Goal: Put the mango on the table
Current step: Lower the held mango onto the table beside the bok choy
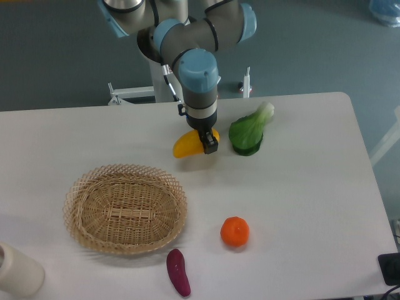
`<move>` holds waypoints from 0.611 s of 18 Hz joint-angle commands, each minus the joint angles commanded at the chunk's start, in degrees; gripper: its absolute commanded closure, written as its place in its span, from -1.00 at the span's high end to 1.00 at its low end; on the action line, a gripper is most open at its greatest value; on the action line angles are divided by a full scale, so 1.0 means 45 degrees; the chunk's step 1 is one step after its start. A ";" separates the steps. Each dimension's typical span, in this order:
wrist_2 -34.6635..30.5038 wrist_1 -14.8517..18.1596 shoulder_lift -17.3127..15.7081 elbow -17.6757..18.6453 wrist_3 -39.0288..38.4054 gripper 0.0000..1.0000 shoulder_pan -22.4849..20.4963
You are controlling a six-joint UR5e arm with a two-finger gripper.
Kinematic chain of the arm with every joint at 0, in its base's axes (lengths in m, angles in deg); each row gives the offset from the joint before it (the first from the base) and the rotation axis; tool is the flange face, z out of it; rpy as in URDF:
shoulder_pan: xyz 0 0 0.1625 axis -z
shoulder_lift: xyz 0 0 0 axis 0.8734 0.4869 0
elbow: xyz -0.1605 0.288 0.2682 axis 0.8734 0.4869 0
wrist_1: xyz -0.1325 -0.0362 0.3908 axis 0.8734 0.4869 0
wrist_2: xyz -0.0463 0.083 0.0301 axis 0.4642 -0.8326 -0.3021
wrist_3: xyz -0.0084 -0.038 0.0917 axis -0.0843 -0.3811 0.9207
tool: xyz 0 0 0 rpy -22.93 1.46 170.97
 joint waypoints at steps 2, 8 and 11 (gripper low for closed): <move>-0.0548 -0.0099 0.0235 -0.0038 -0.0314 0.12 0.0567; -0.0143 -0.0061 0.0275 -0.0097 -0.0296 1.00 0.0667; 0.0758 -0.0060 0.0294 -0.0330 -0.0724 1.00 0.0667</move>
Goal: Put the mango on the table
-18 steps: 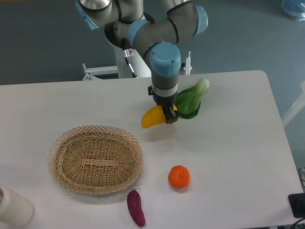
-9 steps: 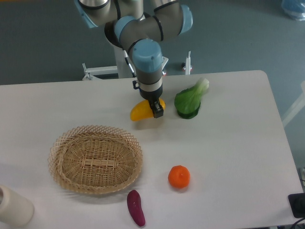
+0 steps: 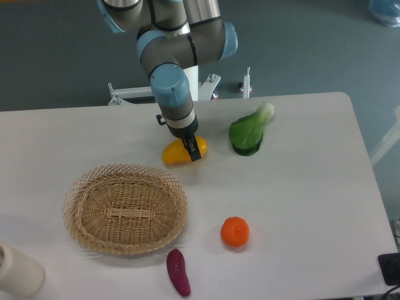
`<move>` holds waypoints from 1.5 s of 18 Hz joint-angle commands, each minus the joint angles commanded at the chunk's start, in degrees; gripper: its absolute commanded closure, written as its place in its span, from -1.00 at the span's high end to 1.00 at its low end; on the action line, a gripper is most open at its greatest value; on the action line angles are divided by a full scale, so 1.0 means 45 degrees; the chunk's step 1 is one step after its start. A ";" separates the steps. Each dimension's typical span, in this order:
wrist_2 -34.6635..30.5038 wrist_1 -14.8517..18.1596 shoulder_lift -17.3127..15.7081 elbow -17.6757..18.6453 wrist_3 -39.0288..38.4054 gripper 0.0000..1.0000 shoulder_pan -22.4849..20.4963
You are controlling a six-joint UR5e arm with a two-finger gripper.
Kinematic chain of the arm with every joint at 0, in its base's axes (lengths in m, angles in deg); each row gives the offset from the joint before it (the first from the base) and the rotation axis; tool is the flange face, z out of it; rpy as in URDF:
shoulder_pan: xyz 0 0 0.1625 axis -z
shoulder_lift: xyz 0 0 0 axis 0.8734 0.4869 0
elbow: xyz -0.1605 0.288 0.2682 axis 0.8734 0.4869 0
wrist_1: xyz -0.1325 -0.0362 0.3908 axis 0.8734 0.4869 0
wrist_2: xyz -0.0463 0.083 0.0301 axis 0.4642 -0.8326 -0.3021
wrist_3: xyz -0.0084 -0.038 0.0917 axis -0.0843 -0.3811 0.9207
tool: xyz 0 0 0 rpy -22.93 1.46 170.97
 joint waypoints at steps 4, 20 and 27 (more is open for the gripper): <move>-0.0058 0.0331 -0.0039 -0.0742 0.0095 1.00 -0.0311; 0.1113 0.3498 0.1777 -0.5840 -0.1833 1.00 -0.2206; 0.0958 0.2228 0.2500 -0.6114 -0.2482 1.00 -0.2539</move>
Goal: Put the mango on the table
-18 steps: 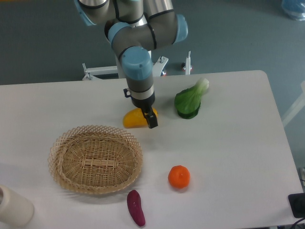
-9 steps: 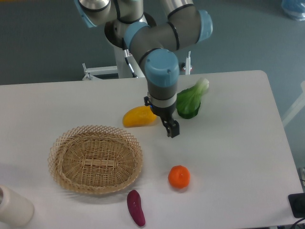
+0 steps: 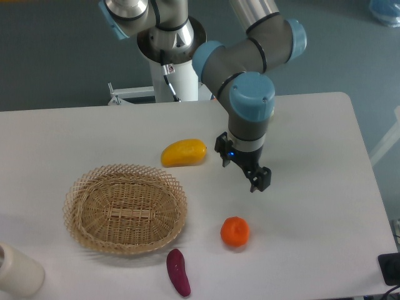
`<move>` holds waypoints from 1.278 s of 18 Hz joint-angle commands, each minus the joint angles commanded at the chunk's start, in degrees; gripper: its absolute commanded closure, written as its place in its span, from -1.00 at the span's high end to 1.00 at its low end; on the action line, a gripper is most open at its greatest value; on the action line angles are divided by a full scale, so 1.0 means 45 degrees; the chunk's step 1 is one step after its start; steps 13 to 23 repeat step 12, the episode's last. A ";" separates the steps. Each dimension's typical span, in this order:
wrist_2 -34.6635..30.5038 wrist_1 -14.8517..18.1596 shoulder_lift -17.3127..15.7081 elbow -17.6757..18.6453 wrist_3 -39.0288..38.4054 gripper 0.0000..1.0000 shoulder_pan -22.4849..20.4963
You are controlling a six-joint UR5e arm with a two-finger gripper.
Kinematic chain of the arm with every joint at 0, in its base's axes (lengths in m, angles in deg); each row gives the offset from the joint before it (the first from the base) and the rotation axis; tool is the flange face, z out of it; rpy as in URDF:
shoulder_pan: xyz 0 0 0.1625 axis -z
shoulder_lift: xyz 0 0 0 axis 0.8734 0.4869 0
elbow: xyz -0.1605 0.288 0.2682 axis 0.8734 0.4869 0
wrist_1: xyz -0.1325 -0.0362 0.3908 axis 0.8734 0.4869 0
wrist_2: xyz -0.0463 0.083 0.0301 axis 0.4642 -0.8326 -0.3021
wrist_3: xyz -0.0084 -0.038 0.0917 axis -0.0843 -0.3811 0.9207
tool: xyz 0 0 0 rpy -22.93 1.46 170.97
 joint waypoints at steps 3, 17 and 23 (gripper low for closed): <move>0.0000 -0.0020 0.0079 -0.0196 0.0000 1.00 -0.0019; 0.0000 -0.0118 0.0020 0.0038 0.0000 1.00 -0.0215; 0.0000 -0.0118 0.0020 0.0038 0.0000 1.00 -0.0215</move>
